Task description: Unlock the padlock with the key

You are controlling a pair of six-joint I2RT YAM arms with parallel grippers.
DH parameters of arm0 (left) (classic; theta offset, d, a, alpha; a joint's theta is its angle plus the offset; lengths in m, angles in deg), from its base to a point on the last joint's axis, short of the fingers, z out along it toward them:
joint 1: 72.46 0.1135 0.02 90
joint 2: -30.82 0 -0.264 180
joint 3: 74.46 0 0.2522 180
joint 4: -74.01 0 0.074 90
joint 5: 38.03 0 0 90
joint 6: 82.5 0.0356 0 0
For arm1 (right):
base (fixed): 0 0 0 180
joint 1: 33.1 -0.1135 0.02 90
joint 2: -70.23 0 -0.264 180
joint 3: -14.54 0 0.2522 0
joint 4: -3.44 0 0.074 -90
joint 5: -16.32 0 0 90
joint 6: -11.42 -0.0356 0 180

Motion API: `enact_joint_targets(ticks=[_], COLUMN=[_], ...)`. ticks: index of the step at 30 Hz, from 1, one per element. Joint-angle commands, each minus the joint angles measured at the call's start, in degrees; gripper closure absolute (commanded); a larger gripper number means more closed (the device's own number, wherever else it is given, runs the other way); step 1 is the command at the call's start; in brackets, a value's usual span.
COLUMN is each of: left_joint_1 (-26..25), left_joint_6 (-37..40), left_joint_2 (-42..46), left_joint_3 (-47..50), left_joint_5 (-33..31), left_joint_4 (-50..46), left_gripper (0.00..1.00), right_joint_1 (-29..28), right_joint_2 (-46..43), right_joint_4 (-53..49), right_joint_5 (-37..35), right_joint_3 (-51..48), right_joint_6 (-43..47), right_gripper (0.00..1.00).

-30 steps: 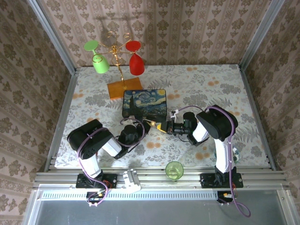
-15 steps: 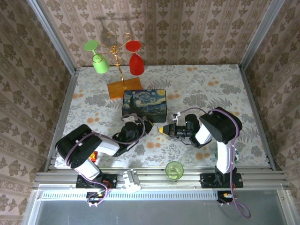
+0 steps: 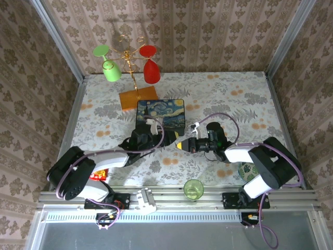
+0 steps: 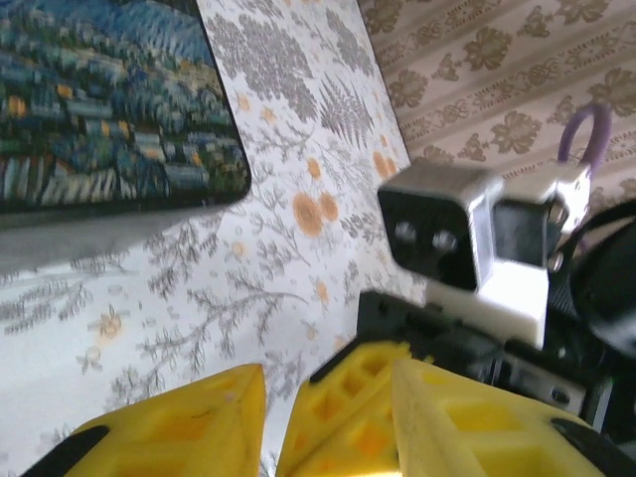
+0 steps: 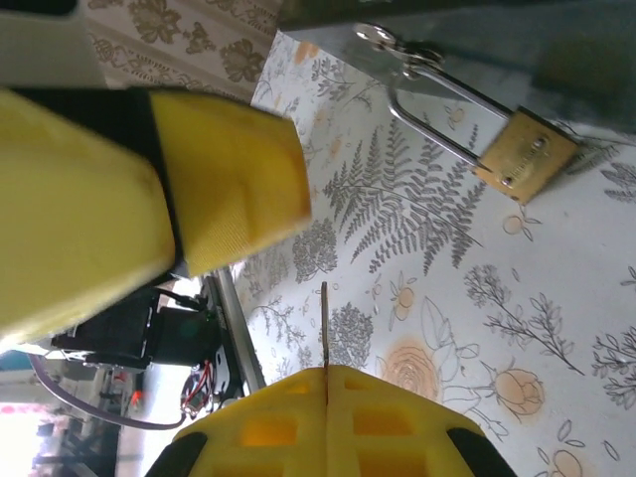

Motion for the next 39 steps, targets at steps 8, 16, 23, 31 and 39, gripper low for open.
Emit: enact_joint_targets(ticks=[8, 16, 23, 31, 39], left_joint_1=[2.18, 2.44, 2.41, 2.33, 2.18], left_joint_6=[2.39, 2.49, 0.57, 0.32, -0.59], left_joint_2=[12.46, 12.62, 11.9, 11.92, 11.91], left_joint_3=[3.39, 4.41, 5.92, 6.84, 7.87], left_joint_5=[5.55, 7.5, 9.77, 11.61, 11.83], left_joint_4=[-3.86, -1.59, 4.08, 5.12, 8.05], left_gripper=[0.51, 0.46, 0.56, 0.59, 0.67], right_joint_1=[-1.74, -4.2, -4.32, -4.32, -4.32], right_joint_2=[-9.23, -12.49, -12.78, -12.49, -11.75], right_joint_4=[-7.25, -7.91, -4.34, -0.34, -0.59], right_joint_5=[2.07, 2.21, 1.85, 2.56, 2.25], right_joint_3=[1.96, 2.48, 2.0, 1.62, 2.19], right_joint_6=[2.7, 2.96, 0.92, -1.42, -1.49], right_gripper=[1.0, 1.0, 1.0, 1.0, 1.0])
